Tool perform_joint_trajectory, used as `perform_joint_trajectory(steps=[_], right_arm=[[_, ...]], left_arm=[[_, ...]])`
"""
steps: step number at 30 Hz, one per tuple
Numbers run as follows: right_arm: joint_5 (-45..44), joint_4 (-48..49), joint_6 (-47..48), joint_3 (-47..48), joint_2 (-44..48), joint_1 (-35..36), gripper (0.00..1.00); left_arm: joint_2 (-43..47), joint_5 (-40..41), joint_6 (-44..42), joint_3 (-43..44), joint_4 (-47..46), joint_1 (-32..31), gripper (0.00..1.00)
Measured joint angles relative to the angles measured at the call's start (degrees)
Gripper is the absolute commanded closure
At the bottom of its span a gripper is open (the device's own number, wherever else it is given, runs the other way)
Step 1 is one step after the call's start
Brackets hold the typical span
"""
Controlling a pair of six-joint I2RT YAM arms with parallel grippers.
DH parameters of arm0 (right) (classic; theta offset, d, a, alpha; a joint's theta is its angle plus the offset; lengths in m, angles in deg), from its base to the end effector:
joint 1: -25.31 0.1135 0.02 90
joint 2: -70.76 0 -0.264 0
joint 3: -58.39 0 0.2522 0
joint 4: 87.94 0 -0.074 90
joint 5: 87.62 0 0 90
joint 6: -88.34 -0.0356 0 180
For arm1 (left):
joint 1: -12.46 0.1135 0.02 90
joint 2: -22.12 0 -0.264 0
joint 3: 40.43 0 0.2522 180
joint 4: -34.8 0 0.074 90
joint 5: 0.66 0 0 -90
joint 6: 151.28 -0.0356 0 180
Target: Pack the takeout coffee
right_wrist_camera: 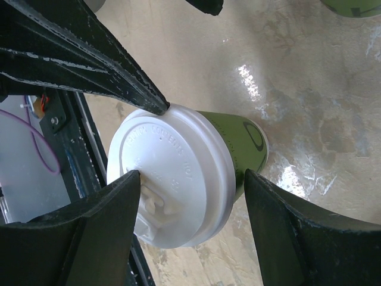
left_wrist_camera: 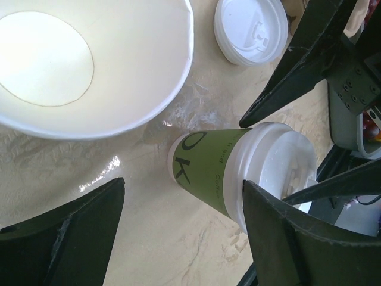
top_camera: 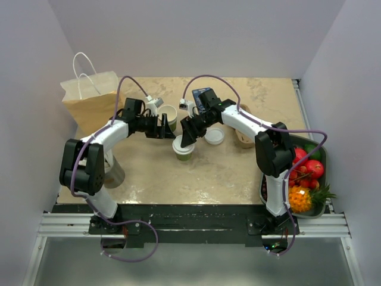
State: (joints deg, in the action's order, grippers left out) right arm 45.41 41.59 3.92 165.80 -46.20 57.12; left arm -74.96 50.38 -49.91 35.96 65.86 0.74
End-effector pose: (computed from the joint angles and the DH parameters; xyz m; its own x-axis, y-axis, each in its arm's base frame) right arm 0.3597 0.2517 0.2203 -0.6670 -0.4973 -0.5548 -0.7435 0.3950 0.5397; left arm 0.3396 -0.0933 0.2065 -0.8601 0.0219 -0.5096 0.3769 0.7004 -0.6061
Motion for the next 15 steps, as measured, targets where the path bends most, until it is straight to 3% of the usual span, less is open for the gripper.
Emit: perform_joint_trajectory(steps=[15], right_arm=[[-0.07, 0.28, 0.24, 0.0, -0.04, -0.09, 0.28]], left_arm=[[-1.49, 5.05, -0.04, 1.97, -1.46, -3.85, 0.22]])
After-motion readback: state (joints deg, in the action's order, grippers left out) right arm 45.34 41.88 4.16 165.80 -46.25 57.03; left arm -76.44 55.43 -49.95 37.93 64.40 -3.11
